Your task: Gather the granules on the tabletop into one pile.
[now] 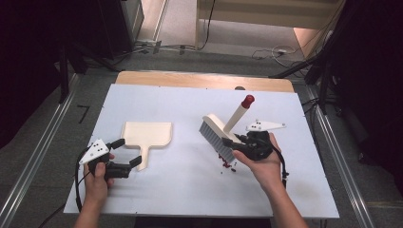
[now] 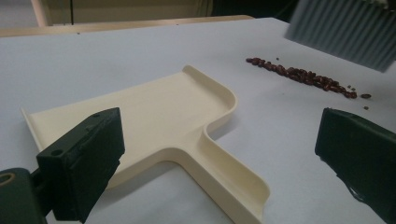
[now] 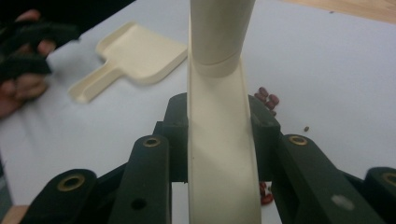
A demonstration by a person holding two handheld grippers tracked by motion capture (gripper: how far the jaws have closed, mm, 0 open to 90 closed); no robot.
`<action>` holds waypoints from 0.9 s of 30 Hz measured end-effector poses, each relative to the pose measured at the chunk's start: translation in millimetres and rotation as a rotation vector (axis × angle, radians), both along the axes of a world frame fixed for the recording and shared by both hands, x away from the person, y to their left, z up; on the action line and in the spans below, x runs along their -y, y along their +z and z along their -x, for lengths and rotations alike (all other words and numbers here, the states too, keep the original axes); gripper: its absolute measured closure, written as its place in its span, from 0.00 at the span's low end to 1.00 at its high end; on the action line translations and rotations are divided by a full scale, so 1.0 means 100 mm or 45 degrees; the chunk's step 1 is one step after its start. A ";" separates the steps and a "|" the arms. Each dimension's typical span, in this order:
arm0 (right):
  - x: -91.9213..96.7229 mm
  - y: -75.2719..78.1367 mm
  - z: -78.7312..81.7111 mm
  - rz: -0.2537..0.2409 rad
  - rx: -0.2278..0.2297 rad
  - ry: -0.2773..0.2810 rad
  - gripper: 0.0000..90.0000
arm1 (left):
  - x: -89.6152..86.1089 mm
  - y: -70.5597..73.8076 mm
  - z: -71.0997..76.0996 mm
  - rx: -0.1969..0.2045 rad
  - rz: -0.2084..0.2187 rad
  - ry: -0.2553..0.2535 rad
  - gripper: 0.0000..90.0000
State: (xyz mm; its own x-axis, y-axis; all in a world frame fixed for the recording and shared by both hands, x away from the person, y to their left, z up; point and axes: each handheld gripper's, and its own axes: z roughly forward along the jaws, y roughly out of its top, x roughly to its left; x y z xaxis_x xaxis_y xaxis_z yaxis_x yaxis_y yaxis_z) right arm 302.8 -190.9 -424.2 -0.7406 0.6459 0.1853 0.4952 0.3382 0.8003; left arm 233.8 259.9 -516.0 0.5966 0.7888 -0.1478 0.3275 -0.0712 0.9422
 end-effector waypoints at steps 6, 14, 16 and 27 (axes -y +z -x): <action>0.15 -0.01 0.21 0.128 0.042 0.316 0.73 | 0.01 0.00 0.00 0.000 -0.006 0.004 0.02; 0.16 -0.24 0.25 0.120 0.007 0.535 0.73 | 0.02 0.00 0.01 -0.001 -0.026 0.006 0.02; 0.14 -0.30 0.22 0.126 0.005 0.585 0.73 | 0.02 0.00 0.01 -0.001 -0.028 0.005 0.02; 0.11 -0.42 -0.03 0.158 0.035 0.573 0.73 | 0.02 0.00 0.00 -0.002 -0.025 0.002 0.02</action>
State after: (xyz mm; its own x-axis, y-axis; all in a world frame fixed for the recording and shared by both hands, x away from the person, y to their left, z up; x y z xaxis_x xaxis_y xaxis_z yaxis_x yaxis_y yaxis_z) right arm 305.4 -201.7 -466.1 -0.9558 0.2753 0.1035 0.2566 0.6086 0.7508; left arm 233.4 257.8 -516.3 0.5954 0.7924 -0.1329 0.3288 -0.0893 0.9402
